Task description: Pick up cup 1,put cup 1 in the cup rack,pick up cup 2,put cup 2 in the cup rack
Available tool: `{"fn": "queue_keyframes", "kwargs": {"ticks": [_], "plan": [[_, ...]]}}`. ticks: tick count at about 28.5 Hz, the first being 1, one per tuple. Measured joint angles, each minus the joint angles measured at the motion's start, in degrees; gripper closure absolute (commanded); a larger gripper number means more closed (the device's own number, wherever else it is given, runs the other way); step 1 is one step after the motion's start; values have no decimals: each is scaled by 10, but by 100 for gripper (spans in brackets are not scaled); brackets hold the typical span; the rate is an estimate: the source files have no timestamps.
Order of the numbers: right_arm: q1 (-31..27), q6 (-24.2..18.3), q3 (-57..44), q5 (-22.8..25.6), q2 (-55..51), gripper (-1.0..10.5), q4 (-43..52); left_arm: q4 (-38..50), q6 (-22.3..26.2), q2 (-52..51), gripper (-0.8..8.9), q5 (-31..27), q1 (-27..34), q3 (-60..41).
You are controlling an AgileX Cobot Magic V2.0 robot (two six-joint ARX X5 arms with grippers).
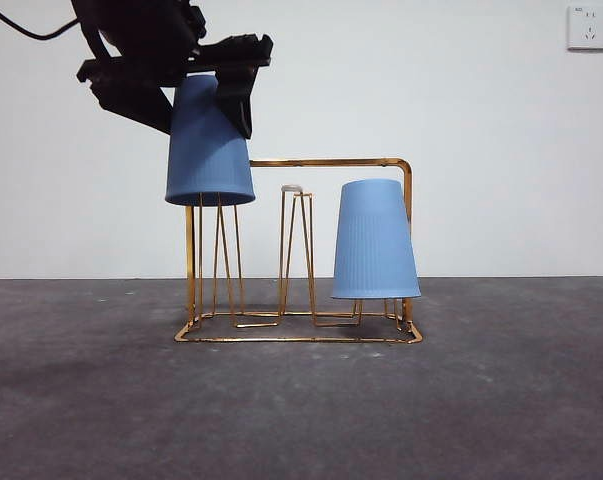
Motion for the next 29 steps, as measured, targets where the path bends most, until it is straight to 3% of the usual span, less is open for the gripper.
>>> {"fn": "queue_keyframes", "kwargs": {"ticks": [29], "plan": [[0, 0, 0, 18, 0, 854, 0, -11, -27, 114, 814, 18, 8, 1]]}}
